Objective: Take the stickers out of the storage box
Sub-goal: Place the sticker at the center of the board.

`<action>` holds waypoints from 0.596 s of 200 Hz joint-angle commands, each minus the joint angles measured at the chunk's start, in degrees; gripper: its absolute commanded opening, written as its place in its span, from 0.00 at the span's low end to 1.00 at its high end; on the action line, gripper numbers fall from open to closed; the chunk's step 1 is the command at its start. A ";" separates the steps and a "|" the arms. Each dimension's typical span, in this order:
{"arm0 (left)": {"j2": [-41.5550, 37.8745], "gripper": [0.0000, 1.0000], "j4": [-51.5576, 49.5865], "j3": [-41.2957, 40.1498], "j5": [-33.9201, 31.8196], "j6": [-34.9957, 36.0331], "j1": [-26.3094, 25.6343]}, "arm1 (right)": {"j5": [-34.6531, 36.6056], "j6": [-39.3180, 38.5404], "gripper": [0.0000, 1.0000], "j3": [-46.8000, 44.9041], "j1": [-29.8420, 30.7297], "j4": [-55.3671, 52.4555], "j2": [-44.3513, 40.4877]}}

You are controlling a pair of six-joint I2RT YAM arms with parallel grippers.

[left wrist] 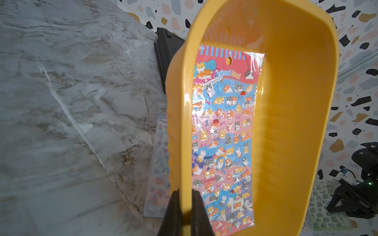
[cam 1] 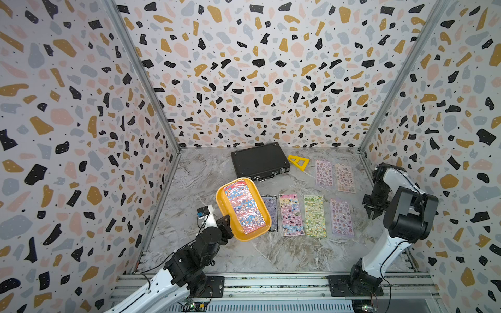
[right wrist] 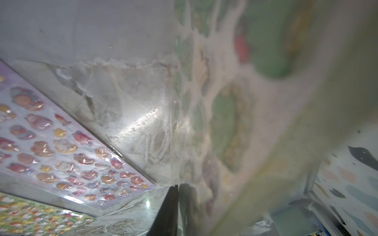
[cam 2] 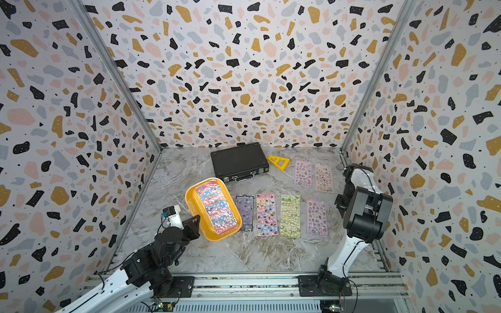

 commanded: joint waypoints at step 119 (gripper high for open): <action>-0.44 0.00 4.41 0.74 -0.36 -0.09 -0.45 | -9.48 -1.14 0.00 -2.50 2.77 0.42 -14.62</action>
